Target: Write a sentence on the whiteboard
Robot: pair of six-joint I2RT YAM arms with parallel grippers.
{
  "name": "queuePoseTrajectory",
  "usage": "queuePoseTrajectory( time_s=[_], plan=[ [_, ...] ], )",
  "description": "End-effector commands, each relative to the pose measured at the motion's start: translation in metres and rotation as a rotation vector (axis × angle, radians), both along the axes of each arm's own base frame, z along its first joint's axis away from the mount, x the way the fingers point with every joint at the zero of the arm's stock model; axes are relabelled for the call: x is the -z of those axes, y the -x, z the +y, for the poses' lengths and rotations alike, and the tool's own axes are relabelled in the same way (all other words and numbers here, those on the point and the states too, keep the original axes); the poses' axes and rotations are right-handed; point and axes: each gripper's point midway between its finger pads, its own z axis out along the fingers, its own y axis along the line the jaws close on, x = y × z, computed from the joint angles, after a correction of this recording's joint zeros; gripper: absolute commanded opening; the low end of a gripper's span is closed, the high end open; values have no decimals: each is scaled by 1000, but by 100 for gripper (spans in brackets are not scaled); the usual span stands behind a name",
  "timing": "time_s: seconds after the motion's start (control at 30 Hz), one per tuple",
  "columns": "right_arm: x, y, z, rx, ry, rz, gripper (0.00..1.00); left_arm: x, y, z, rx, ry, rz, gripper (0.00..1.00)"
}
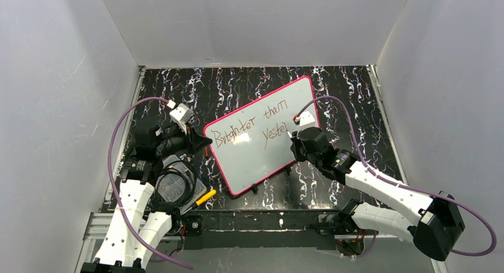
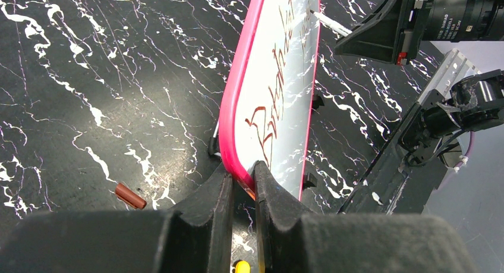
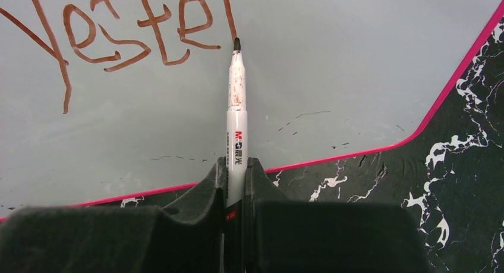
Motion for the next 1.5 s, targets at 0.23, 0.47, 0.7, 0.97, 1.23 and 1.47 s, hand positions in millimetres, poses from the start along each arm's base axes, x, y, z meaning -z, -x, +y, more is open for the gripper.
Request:
queuePoseTrajectory(
  time_s=[0.23, 0.47, 0.7, 0.97, 1.23, 1.47],
  plan=[
    [-42, -27, 15, -2, -43, -136, 1, 9, 0, 2, 22, -51, -43, 0],
    [-44, -31, 14, 21, -48, -152, 1, 9, 0, 2, 23, -51, -43, 0],
    [-40, -35, 6, 64, -27, -146, 1, 9, 0, 2, 23, -51, -43, 0],
    [-28, -34, -1, 90, -26, -109, 1, 9, 0, 2, 24, -49, -42, 0],
    [-42, -30, 0, 63, -64, -138, 1, 8, 1, 2, 25, -49, -46, 0],
    [-49, -23, -13, 74, -60, -158, 1, 7, 1, 2, 23, -48, -49, 0]
  ],
)
